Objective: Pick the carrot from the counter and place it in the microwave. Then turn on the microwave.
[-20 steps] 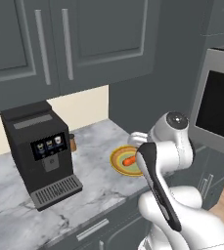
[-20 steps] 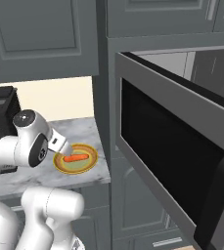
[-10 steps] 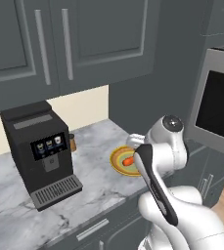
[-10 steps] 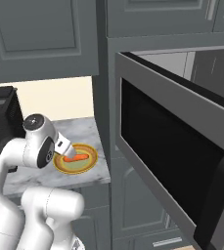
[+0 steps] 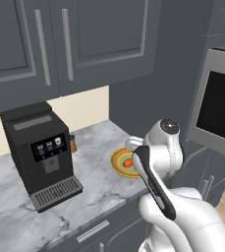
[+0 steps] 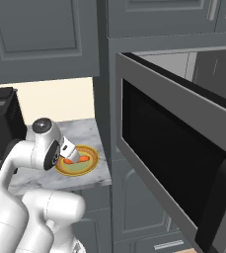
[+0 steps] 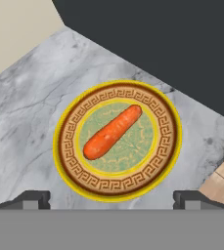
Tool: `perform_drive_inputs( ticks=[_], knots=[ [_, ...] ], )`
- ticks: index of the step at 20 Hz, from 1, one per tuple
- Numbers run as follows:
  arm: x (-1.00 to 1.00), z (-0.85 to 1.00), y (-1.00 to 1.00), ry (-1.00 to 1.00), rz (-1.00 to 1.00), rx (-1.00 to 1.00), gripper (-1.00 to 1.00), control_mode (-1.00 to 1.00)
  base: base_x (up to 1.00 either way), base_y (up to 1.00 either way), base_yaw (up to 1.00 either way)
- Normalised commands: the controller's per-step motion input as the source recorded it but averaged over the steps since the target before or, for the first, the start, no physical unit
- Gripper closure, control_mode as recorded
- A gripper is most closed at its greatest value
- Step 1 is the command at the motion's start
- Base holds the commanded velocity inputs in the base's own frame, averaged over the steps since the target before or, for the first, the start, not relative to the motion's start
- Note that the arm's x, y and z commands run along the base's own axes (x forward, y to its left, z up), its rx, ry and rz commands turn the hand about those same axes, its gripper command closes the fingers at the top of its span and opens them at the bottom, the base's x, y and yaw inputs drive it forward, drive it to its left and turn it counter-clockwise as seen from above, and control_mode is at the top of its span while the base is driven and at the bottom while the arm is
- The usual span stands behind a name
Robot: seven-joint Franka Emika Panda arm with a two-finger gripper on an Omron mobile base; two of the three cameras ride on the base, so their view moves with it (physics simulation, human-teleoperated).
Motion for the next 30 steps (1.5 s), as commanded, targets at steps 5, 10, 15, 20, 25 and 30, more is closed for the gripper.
perform_drive_inputs(
  ticks=[5, 10, 15, 20, 25, 30],
  knots=[
    [0.24, -0.15, 0.0, 0.06, -0.02, 0.02, -1.0, -1.0, 0.0, 0.0, 0.0],
    [0.26, -0.15, 0.01, 0.07, -0.02, 0.02, -1.0, -1.0, 0.0, 0.0, 0.0],
    [0.25, -0.17, 0.01, 0.06, -0.02, 0.01, -1.0, -1.0, 0.0, 0.0, 0.0],
    [0.24, -0.19, 0.02, 0.06, -0.02, 0.01, -1.0, -1.0, 0.0, 0.0, 0.0],
    [0.2, -0.19, 0.02, 0.04, -0.01, 0.01, -1.0, -1.0, 0.0, 0.0, 0.0],
    [0.17, -0.22, 0.02, 0.05, -0.01, 0.01, -1.0, -1.0, 0.0, 0.0, 0.0]
  ],
)
